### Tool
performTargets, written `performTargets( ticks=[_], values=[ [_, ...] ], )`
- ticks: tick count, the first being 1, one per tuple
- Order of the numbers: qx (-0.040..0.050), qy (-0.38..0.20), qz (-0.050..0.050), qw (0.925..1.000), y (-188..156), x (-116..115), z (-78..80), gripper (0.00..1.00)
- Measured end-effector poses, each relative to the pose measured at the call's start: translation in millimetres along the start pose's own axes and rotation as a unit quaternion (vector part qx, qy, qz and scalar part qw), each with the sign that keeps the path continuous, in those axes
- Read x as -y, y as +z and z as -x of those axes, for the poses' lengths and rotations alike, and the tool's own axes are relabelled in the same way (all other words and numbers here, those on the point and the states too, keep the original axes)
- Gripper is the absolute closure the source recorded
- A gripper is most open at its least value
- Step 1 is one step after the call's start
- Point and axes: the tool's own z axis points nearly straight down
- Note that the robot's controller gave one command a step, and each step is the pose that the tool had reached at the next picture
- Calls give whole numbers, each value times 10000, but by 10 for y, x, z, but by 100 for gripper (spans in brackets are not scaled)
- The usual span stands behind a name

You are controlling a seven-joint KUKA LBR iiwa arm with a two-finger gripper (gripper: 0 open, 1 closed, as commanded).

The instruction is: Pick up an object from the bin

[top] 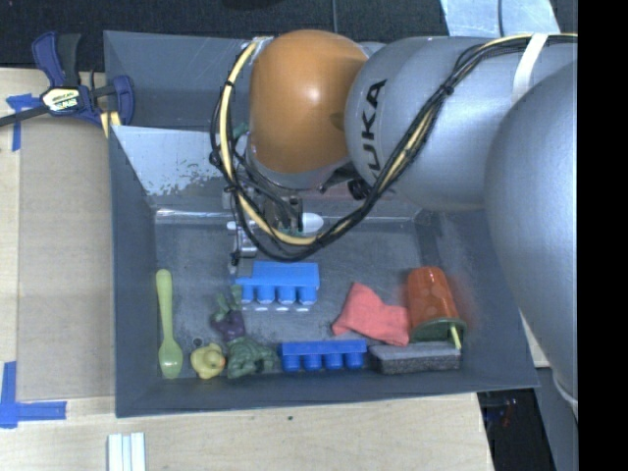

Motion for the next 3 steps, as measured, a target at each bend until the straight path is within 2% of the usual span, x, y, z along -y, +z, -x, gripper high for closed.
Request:
performTargets(
  ticks=[1,2,3],
  values=[
    [41,16,8,10000,-54,11,17,0],
    [69,-644,18,9979,195,311,-88,0],
    [16,-1102,-12,9939,292,587,-183,0]
  ],
)
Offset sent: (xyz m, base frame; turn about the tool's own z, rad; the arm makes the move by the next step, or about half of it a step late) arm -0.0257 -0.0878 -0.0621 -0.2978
